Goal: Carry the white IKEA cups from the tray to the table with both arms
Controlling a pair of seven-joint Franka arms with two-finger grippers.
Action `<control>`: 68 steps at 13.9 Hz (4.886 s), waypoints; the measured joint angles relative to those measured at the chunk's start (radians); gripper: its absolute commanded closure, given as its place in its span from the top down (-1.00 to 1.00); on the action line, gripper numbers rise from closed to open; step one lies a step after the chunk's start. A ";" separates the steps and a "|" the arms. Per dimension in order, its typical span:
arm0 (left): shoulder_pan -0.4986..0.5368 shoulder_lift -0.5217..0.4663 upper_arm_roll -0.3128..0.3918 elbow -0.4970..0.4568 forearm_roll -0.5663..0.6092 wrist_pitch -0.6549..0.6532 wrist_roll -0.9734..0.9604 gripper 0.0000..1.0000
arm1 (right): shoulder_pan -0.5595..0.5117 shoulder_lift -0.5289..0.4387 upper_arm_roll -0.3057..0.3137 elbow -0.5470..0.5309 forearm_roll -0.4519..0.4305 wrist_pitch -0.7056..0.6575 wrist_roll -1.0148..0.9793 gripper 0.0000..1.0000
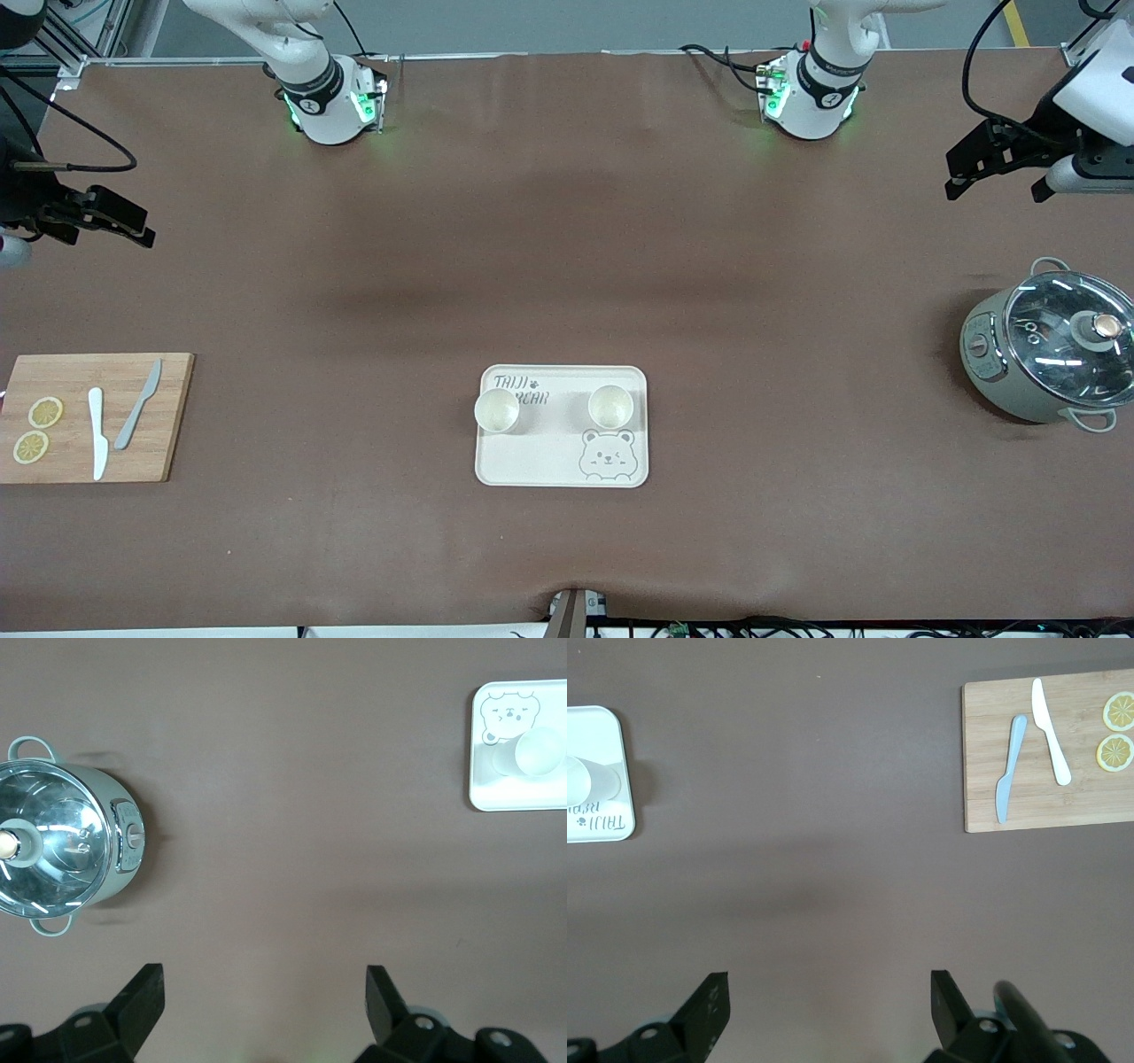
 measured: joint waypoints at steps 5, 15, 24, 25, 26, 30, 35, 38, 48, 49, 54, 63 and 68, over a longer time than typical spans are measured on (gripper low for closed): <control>0.016 0.002 0.002 0.000 0.001 -0.008 -0.001 1.00 | 0.004 0.000 -0.001 0.000 -0.006 -0.002 -0.024 1.00; -0.042 0.234 -0.017 0.031 0.050 0.115 -0.027 1.00 | -0.004 0.015 -0.015 0.016 -0.007 0.003 -0.027 1.00; -0.241 0.461 -0.025 0.061 0.049 0.364 -0.392 1.00 | -0.010 0.063 -0.014 0.015 -0.007 0.001 -0.027 1.00; -0.268 0.482 -0.025 0.061 0.049 0.395 -0.444 1.00 | -0.009 0.066 -0.013 0.015 -0.007 0.001 -0.027 1.00; -0.293 0.505 -0.025 0.062 0.049 0.428 -0.499 1.00 | -0.009 0.069 -0.011 0.015 -0.007 0.001 -0.025 1.00; -0.366 0.616 -0.025 0.062 0.049 0.580 -0.668 1.00 | -0.010 0.089 -0.011 0.017 -0.007 0.003 -0.017 1.00; -0.406 0.762 -0.026 0.085 0.049 0.848 -0.825 0.70 | -0.015 0.107 -0.012 0.017 -0.007 0.001 -0.017 1.00; -0.449 0.864 -0.026 0.160 0.049 0.898 -0.899 0.28 | -0.017 0.124 -0.013 0.013 -0.007 -0.012 -0.016 1.00; -0.472 0.941 -0.026 0.197 0.049 0.909 -0.906 -1.00 | -0.059 0.246 -0.014 0.003 0.175 0.000 0.015 1.00; -0.472 0.941 -0.025 0.204 0.049 0.909 -0.906 -1.00 | -0.053 0.262 -0.008 0.002 0.192 0.004 0.055 1.00; -0.462 0.881 0.009 0.241 0.050 0.876 -0.906 -1.00 | 0.093 0.355 0.005 0.000 0.216 0.069 0.260 1.00; -0.261 0.616 0.037 0.121 0.050 0.599 -0.894 -1.00 | 0.243 0.433 0.007 -0.001 0.326 0.323 0.484 1.00; -0.170 0.541 0.036 -0.104 0.050 0.600 -0.894 -1.00 | 0.344 0.534 0.007 -0.001 0.324 0.557 0.647 1.00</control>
